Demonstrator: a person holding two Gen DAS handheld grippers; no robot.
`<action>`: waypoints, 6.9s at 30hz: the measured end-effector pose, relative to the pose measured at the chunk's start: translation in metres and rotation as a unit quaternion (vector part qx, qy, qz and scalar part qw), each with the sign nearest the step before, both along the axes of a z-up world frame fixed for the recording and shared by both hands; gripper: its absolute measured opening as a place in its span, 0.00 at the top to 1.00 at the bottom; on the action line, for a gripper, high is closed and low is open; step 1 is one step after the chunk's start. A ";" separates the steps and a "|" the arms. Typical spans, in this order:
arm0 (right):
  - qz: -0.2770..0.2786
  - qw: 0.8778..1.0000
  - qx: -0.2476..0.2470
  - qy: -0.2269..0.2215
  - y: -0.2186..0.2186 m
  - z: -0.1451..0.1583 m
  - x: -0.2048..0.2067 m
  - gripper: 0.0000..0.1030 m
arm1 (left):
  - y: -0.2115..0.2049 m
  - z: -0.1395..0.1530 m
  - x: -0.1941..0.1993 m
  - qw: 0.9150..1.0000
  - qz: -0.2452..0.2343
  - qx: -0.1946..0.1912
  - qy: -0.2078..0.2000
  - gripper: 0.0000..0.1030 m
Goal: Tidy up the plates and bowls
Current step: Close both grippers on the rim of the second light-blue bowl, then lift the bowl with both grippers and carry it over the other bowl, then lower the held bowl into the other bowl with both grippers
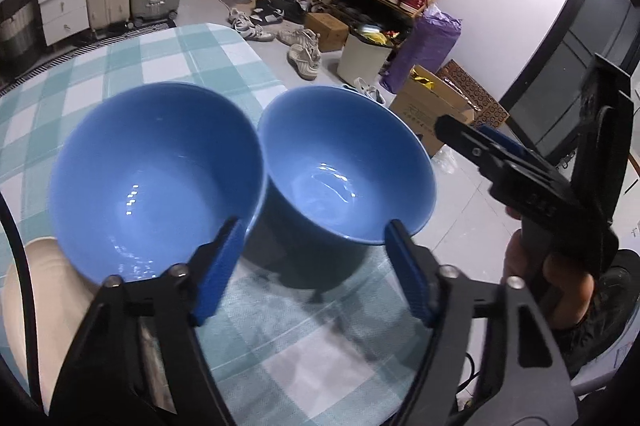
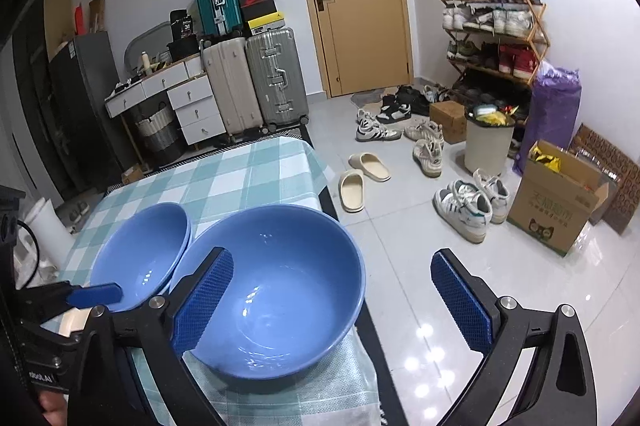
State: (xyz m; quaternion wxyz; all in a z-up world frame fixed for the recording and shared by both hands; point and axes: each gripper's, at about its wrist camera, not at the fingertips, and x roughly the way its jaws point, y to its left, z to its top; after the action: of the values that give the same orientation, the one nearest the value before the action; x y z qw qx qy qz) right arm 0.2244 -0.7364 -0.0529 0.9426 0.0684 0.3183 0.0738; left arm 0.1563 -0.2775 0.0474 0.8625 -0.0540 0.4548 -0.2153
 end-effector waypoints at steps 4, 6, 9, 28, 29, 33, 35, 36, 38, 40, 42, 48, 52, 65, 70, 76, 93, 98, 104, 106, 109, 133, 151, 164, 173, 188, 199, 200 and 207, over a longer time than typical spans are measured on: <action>-0.004 1.000 0.010 0.021 -0.005 -0.011 0.009 0.21 | -0.009 -0.006 0.007 1.000 0.000 -0.003 0.020 0.45; -0.005 0.999 0.017 0.033 -0.010 -0.019 0.014 0.27 | -0.014 -0.009 0.009 1.000 0.003 0.001 0.026 0.46; -0.004 0.999 0.025 0.046 -0.012 -0.028 0.019 0.31 | -0.017 -0.013 0.013 0.999 0.007 0.001 0.035 0.46; 0.005 0.997 0.034 0.065 -0.001 -0.054 0.033 0.75 | -0.027 -0.030 0.025 0.999 0.011 0.024 0.045 0.67; 0.007 0.997 0.035 0.065 -0.001 -0.054 0.033 0.77 | -0.027 -0.030 0.026 0.999 0.012 0.026 0.044 0.68; 0.006 0.998 0.027 0.064 0.002 -0.055 0.034 0.80 | -0.028 -0.031 0.027 0.999 0.012 0.030 0.040 0.68; 0.005 0.998 0.022 0.064 0.003 -0.054 0.034 0.81 | -0.028 -0.031 0.027 0.999 0.010 0.034 0.038 0.68; 0.005 0.998 0.022 0.064 0.004 -0.053 0.034 0.81 | -0.028 -0.032 0.027 0.999 0.009 0.037 0.037 0.68; 0.005 0.998 0.023 0.061 0.004 -0.053 0.034 0.81 | -0.029 -0.032 0.027 0.999 0.008 0.040 0.036 0.68; 0.005 0.998 0.022 0.059 0.004 -0.051 0.034 0.81 | -0.029 -0.032 0.028 0.999 0.006 0.040 0.036 0.68; 0.004 0.998 0.023 0.057 0.004 -0.049 0.031 0.81 | -0.029 -0.031 0.026 0.999 0.005 0.040 0.035 0.68; 0.002 0.999 0.020 0.048 0.002 -0.044 0.027 0.81 | -0.029 -0.027 0.024 0.999 0.000 0.039 0.028 0.68; -0.001 0.999 0.018 0.036 0.000 -0.037 0.019 0.81 | -0.032 -0.018 0.021 0.999 -0.005 0.048 0.007 0.68; -0.009 1.000 0.019 0.008 -0.004 -0.016 0.004 0.81 | -0.034 0.003 0.010 0.999 -0.017 0.044 -0.019 0.68; -0.009 1.000 0.018 -0.004 -0.002 -0.006 -0.002 0.81 | -0.030 0.013 0.002 0.998 -0.021 0.045 -0.032 0.68; -0.005 0.999 0.027 -0.018 0.001 0.009 -0.013 0.80 | -0.023 0.026 -0.006 0.998 -0.022 0.045 -0.050 0.68; 0.013 0.998 0.030 -0.056 0.031 0.039 -0.032 0.80 | 0.016 0.050 -0.024 0.997 -0.013 0.036 -0.072 0.68; 0.023 0.998 0.020 -0.058 0.048 0.041 -0.032 0.79 | 0.033 0.055 -0.028 0.997 -0.002 0.035 -0.076 0.68; 0.042 0.997 0.012 -0.063 0.069 0.046 -0.033 0.79 | 0.053 0.066 -0.036 0.996 0.016 0.031 -0.085 0.68; 0.048 0.997 0.010 -0.066 0.077 0.050 -0.034 0.79 | 0.059 0.069 -0.037 0.996 0.020 0.030 -0.087 0.68; 0.055 0.996 0.007 -0.071 0.085 0.055 -0.035 0.79 | 0.069 0.072 -0.042 0.995 0.026 0.025 -0.089 0.68; 0.100 0.994 -0.030 -0.038 0.164 0.050 -0.016 0.79 | 0.146 0.066 -0.039 0.993 0.085 0.011 -0.083 0.68; 0.114 0.993 -0.033 -0.003 0.178 0.022 0.001 0.78 | 0.155 0.041 -0.017 0.991 0.108 0.031 -0.073 0.68; 0.115 0.992 -0.039 0.022 0.183 0.002 0.008 0.77 | 0.151 0.020 0.001 0.990 0.115 0.053 -0.067 0.68; 0.116 0.991 -0.047 0.036 0.186 -0.011 0.012 0.77 | 0.153 0.005 0.014 0.990 0.117 0.058 -0.057 0.68; 0.123 0.989 -0.060 0.049 0.194 -0.023 0.020 0.76 | 0.153 -0.012 0.027 0.988 0.120 0.085 -0.050 0.68; 0.123 0.988 -0.076 0.047 0.196 -0.030 0.019 0.74 | 0.154 -0.017 0.029 0.988 0.117 0.095 -0.045 0.68; 0.123 0.988 -0.076 0.046 0.196 -0.030 0.018 0.73 | 0.155 -0.017 0.029 0.988 0.117 0.094 -0.043 0.68; 0.137 0.987 -0.068 0.049 0.197 -0.032 0.015 0.59 | 0.158 -0.022 0.029 0.988 0.119 0.092 -0.033 0.66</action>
State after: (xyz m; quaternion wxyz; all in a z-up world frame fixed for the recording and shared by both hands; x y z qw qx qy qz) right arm 0.2393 -0.5397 -0.0852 0.9095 -0.0361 0.3746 0.1767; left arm 0.1857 -0.1194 0.0253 0.8977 -0.0211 0.4345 -0.0704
